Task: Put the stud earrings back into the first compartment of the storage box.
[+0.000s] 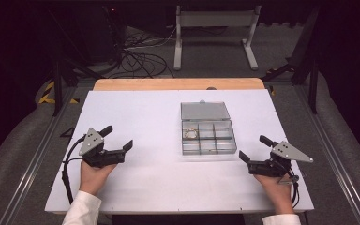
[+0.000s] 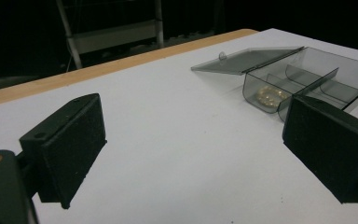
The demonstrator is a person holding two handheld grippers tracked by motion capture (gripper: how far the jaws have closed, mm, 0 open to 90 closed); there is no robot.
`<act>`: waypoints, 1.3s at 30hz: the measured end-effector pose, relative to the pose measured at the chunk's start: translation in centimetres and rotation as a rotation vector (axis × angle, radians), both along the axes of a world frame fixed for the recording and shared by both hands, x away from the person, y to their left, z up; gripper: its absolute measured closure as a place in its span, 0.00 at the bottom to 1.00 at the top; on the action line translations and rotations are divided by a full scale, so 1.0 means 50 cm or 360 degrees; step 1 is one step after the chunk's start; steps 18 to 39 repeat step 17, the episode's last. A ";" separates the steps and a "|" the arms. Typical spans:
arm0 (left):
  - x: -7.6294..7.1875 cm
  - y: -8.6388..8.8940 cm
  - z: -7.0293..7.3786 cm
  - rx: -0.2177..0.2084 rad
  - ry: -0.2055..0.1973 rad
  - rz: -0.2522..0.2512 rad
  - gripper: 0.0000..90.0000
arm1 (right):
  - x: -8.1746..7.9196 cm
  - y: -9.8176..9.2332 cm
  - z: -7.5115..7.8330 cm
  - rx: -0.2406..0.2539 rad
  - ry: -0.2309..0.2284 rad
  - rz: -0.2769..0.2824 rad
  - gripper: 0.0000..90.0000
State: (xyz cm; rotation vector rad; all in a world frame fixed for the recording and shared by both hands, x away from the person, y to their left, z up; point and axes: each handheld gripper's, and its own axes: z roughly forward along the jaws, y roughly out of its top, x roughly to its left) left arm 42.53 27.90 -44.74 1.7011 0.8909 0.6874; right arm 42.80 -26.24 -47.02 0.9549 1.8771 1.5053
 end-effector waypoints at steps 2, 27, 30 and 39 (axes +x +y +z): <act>-0.004 0.008 -0.002 -0.0007 0.0003 0.0011 0.07 | 0.000 -0.001 0.000 -0.0002 -0.0003 -0.0003 0.00; -0.015 0.033 -0.019 -0.0030 0.0024 0.0062 0.07 | -0.001 -0.003 -0.001 -0.0041 0.0005 -0.0061 0.00; -0.015 0.033 -0.019 -0.0030 0.0024 0.0062 0.07 | -0.001 -0.003 -0.001 -0.0041 0.0005 -0.0061 0.00; -0.015 0.033 -0.019 -0.0030 0.0024 0.0062 0.07 | -0.001 -0.003 -0.001 -0.0041 0.0005 -0.0061 0.00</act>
